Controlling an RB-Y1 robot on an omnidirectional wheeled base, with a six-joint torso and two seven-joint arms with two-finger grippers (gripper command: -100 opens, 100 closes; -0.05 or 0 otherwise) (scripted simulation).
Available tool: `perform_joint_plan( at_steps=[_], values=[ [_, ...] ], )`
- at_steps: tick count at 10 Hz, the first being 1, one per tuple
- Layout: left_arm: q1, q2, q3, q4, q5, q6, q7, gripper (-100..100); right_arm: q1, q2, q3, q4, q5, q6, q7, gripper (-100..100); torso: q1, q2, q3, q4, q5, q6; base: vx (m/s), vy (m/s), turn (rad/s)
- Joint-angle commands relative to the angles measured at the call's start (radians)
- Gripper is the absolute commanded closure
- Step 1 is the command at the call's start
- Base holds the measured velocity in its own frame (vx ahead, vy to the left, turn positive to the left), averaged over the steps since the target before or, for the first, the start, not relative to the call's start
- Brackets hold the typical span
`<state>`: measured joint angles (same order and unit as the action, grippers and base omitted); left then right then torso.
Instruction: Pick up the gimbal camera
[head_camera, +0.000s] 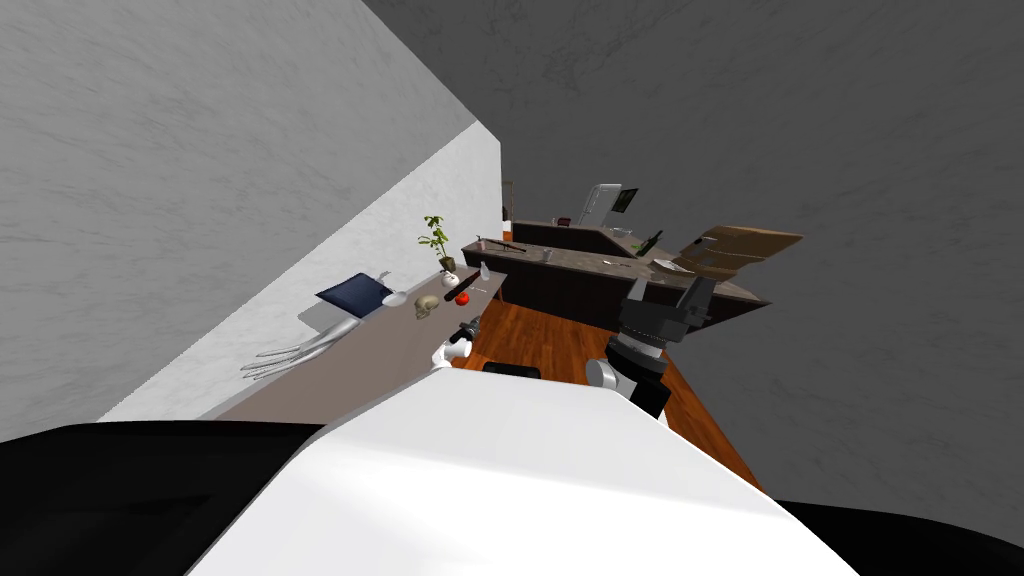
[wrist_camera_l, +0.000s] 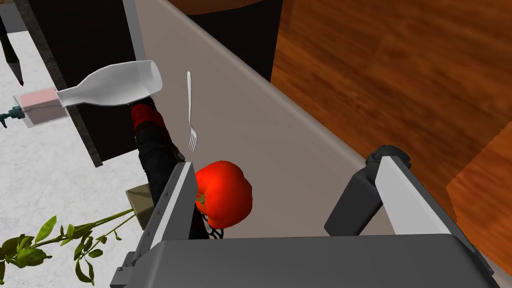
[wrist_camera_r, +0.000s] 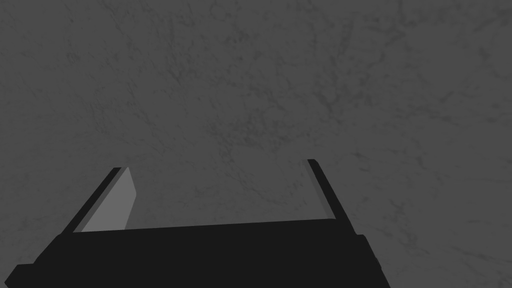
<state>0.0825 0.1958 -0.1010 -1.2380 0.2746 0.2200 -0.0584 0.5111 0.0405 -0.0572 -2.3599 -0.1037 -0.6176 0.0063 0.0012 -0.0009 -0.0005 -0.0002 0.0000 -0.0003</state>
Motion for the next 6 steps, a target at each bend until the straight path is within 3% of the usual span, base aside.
perform_joint_plan(
  at_steps=[1, 6],
  values=[
    [-0.028, 0.002, -0.007, 0.050, 0.027, 0.025, -0.005, -100, 0.000, 0.000, 0.000, 0.000, 0.000, 0.000, 0.000, 0, 0.000, 0.000, 0.000, 0.000, 0.000, 0.000, 0.013, 0.024, -0.028],
    [-0.076, 0.004, -0.017, 0.156, 0.072, 0.071, -0.015, -100, 0.000, 0.000, 0.000, 0.000, 0.000, 0.000, 0.000, 0, 0.001, 0.000, 0.000, 0.000, 0.000, 0.000, 0.013, 0.028, -0.026]
  ],
)
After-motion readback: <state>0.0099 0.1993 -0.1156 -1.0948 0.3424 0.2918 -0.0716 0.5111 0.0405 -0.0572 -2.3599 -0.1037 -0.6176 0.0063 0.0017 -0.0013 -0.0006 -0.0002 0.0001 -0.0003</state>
